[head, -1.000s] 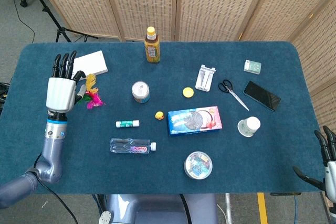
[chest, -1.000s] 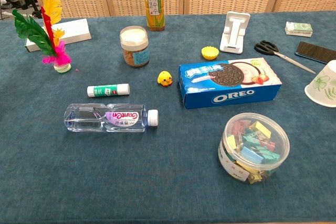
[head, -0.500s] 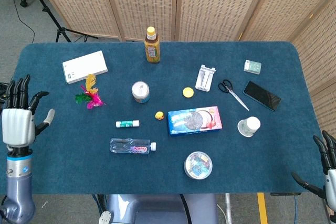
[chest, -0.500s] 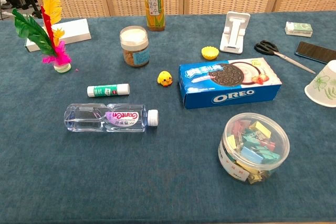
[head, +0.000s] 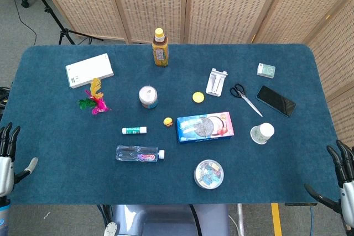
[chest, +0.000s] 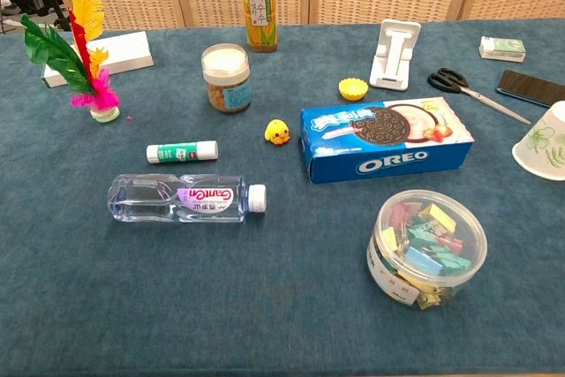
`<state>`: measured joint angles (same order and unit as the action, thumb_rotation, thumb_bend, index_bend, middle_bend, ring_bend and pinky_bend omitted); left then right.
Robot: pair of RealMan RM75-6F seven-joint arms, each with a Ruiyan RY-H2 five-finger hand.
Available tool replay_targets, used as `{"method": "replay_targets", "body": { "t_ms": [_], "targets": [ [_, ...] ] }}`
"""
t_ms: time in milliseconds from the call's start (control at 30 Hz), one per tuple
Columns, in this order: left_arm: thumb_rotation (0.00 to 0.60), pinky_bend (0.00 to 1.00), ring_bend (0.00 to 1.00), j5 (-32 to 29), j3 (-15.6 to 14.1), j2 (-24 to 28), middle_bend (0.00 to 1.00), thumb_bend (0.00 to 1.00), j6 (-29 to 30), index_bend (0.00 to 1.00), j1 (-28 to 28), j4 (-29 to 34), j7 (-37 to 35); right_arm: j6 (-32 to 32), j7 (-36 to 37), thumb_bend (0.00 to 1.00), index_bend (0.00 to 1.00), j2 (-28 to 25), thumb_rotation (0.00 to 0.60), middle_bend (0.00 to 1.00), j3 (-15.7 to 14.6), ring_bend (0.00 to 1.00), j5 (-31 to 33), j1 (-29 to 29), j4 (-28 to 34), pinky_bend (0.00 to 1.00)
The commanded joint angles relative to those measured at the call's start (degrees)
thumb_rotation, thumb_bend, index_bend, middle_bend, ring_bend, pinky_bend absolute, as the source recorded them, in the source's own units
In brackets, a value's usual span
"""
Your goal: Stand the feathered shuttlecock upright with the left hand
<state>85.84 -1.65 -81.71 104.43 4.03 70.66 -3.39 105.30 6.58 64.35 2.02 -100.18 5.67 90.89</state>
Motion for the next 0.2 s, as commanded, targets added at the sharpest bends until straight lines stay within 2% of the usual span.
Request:
{"method": "replay_targets", "body": {
  "t_ms": [33, 200],
  "targets": [
    [0.600, 0.00, 0.00, 0.4, -0.1, -1.3, 0.00, 0.20, 0.0, 0.00, -1.1, -2.3, -0.9, -0.2, -0.2, 0.00, 0.00, 0.1, 0.600, 0.00, 0.0, 0.00, 0.1, -0.1, 0.0, 0.00],
    [0.600, 0.00, 0.00, 1.1, 0.0, -2.9, 0.00, 0.20, -0.1, 0.00, -2.2, -5.1, -2.2, -0.5, -0.4, 0.00, 0.00, 0.2, 0.600, 0.00, 0.1, 0.00, 0.8, -0.1, -0.3, 0.00]
  ]
}}
